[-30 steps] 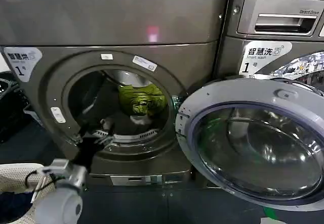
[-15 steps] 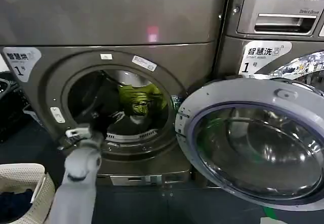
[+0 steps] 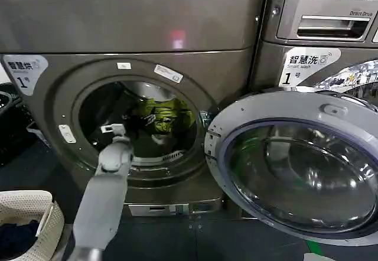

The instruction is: Grasp the clothes from the dryer.

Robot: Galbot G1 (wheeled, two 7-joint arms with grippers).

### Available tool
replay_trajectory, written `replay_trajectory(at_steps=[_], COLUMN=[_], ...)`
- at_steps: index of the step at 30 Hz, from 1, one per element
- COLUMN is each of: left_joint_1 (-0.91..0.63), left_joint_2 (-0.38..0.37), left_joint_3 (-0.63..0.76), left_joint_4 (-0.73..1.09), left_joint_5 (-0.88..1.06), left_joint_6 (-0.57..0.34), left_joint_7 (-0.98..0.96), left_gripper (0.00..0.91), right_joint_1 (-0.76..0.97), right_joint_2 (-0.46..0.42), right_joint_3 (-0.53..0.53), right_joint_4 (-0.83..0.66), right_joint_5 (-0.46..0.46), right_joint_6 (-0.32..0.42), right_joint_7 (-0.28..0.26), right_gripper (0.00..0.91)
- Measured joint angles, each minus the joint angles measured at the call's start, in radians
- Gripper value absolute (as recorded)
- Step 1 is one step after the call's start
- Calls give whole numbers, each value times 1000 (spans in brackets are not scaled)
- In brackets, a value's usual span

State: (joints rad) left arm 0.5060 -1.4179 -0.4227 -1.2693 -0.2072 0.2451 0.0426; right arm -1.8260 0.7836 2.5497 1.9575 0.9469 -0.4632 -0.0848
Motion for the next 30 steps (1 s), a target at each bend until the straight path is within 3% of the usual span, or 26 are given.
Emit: replay_trajectory(at_steps=[16,30], left_joint_1=[-253,-432], left_joint_2=[-43,19], left_joint_3=[32,229], left_joint_4=[448,743], left_joint_5=[79,179], left_joint_6=[-106,-114], left_joint_7=[53,333], left_gripper=[907,907], right_joint_1=[-1,5], right_joint_2=[0,11], right_joint_3=[12,-6], right_joint_4=[7,16], right_joint_5=[28,31], right_joint_6=[-1,2], right_joint_7=[-4,-10], right_gripper=[907,907])
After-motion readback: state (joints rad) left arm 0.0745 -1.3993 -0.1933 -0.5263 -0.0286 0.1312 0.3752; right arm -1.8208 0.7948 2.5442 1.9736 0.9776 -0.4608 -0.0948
